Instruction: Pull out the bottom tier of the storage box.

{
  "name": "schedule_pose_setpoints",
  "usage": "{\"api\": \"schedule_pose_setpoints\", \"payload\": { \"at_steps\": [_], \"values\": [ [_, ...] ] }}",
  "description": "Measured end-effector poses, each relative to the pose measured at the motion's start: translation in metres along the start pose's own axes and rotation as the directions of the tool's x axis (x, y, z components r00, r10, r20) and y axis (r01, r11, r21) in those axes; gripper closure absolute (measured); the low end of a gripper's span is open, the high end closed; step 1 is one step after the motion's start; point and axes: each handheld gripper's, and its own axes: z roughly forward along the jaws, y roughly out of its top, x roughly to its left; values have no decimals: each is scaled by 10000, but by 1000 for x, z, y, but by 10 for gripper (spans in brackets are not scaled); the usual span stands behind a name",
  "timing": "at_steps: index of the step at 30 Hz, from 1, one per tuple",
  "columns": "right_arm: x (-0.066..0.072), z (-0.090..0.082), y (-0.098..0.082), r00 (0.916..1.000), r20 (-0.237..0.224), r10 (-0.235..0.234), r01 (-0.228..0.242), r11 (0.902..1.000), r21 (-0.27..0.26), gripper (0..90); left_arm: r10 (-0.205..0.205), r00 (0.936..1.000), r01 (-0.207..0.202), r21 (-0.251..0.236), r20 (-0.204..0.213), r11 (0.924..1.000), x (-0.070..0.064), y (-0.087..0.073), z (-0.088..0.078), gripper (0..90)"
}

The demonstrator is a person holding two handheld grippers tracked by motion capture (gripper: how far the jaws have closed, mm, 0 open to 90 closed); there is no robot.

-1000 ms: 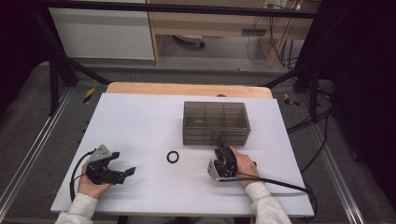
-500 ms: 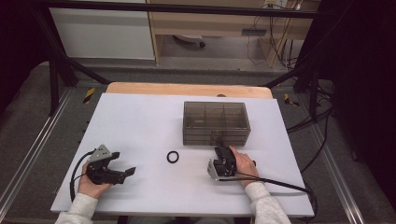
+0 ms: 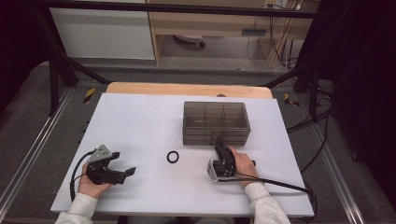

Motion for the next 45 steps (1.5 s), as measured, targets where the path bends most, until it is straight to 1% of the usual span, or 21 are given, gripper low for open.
{"api": "schedule_pose_setpoints", "payload": {
  "at_steps": [12,17,20,21,24,27,28,29,30,34,39,45],
  "values": [
    [2,0,0,9998,126,-139,139,9999,24,751,8,10000,-8,1,2,10000,0,0,0,44],
    [3,1,0,9995,182,-268,267,9996,60,768,8,10000,-8,-2,-2,10000,0,0,0,44],
    [4,1,0,9992,238,-331,329,9994,70,772,14,10000,-14,-6,-11,10000,0,0,0,44],
    [4,1,0,9987,271,-424,422,9991,82,775,14,10000,-14,-10,-8,10000,0,0,0,44],
    [5,1,-1,9984,346,-452,451,9990,32,779,9,10000,-9,-17,-11,10000,0,0,-1,44],
    [6,1,0,9977,435,-512,507,9986,115,786,9,10000,-9,-19,-16,10000,0,0,-1,44],
    [6,1,0,9977,435,-512,507,9986,115,786,9,10000,-9,-19,-16,10000,0,0,-1,44],
    [6,1,-1,9967,486,-648,646,9979,43,788,13,10000,-13,-24,-15,10000,0,0,-1,44],
    [6,1,-1,9971,493,-582,580,9983,70,790,13,10000,-13,-24,-15,10000,0,0,-1,44],
    [7,1,-1,9963,560,-646,647,9979,4,792,9,10000,-9,-31,-21,10000,0,0,-1,44],
    [7,1,-1,9957,575,-721,720,9974,23,800,19,10000,-19,-25,-17,10000,0,0,-1,44],
    [6,0,-1,9959,469,-777,777,9970,38,803,14,10000,-14,-31,-18,10000,0,0,-1,44]
  ]
}}
